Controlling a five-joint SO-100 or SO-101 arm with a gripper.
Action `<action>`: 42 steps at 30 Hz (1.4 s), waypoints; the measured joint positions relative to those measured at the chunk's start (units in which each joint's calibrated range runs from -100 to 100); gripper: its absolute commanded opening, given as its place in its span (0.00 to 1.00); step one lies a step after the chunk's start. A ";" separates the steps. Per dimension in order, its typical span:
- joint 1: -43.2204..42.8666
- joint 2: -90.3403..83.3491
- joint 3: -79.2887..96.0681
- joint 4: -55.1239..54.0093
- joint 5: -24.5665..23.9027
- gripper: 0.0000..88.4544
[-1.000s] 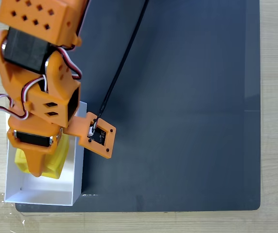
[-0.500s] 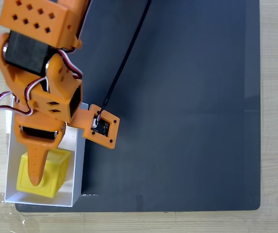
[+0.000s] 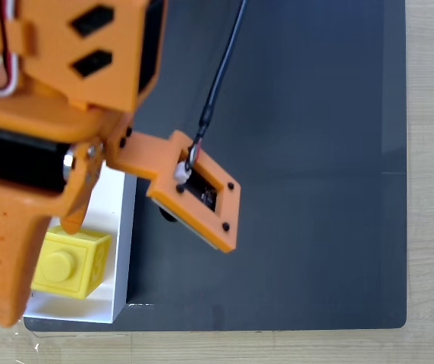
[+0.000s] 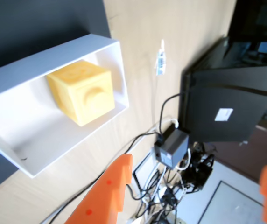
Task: Grasp a yellow block and put it in the box
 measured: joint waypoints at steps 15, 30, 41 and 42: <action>-17.63 -52.25 38.84 23.97 -4.17 0.02; -19.16 -96.00 101.17 17.05 0.69 0.02; -19.25 -97.43 106.41 15.58 0.90 0.02; -19.25 -97.43 106.41 15.58 0.90 0.02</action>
